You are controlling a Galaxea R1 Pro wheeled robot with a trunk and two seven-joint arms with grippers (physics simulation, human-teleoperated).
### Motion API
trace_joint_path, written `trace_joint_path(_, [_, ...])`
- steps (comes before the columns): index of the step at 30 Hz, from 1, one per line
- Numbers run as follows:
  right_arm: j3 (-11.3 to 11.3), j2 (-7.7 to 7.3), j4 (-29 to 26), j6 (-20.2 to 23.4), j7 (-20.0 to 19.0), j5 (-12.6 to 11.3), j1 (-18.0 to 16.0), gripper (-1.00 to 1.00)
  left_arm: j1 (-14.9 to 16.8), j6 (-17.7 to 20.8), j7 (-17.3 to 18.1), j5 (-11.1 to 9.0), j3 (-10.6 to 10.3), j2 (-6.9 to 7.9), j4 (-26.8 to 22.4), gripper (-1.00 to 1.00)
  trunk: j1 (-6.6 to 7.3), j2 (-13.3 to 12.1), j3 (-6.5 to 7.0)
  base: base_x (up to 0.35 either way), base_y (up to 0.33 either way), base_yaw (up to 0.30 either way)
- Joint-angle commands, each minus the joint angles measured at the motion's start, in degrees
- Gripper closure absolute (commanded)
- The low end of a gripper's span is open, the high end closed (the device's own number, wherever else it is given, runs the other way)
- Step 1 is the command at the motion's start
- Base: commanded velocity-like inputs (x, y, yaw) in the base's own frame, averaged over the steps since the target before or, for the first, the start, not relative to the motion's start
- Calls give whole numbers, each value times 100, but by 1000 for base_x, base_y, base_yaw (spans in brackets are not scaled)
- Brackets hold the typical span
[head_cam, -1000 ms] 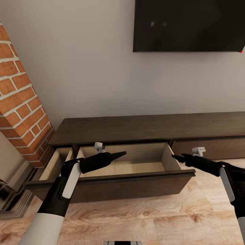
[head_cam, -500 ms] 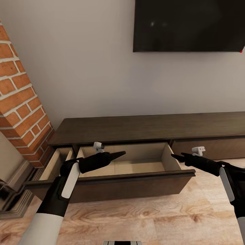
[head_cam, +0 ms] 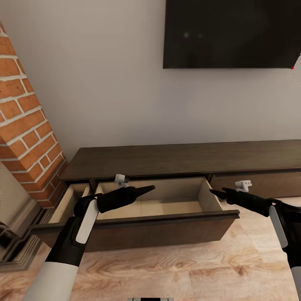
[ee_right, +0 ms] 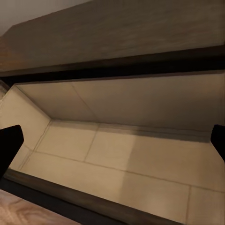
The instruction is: Place each of the two pumpkins and all three candles from the living room inside a cabinet in the living room (use any cabinet), then make sure every cabinet is closed, and position the cauldron so it is next to a table in the living room.
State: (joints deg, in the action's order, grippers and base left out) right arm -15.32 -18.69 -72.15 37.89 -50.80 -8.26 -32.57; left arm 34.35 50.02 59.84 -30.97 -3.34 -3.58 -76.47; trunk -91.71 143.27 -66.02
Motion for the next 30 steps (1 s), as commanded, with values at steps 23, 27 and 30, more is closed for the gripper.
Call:
trace_joint_path(23, [11,408,-42,5,26,119,13,-100,1,-1,-29,21,-326,-2,-26,-100,474,-861,420,0,0,43])
trace_joint_path(27, [12,410,-44,1,26,172,14,-100,0,-8,-12,21,-325,6,-33,-100,496,-901,438,0,0,275])
trace_joint_path(30, [12,410,-44,0,30,196,14,-100,1,-15,-1,9,-325,32,-34,-100,496,-901,438,0,0,282])
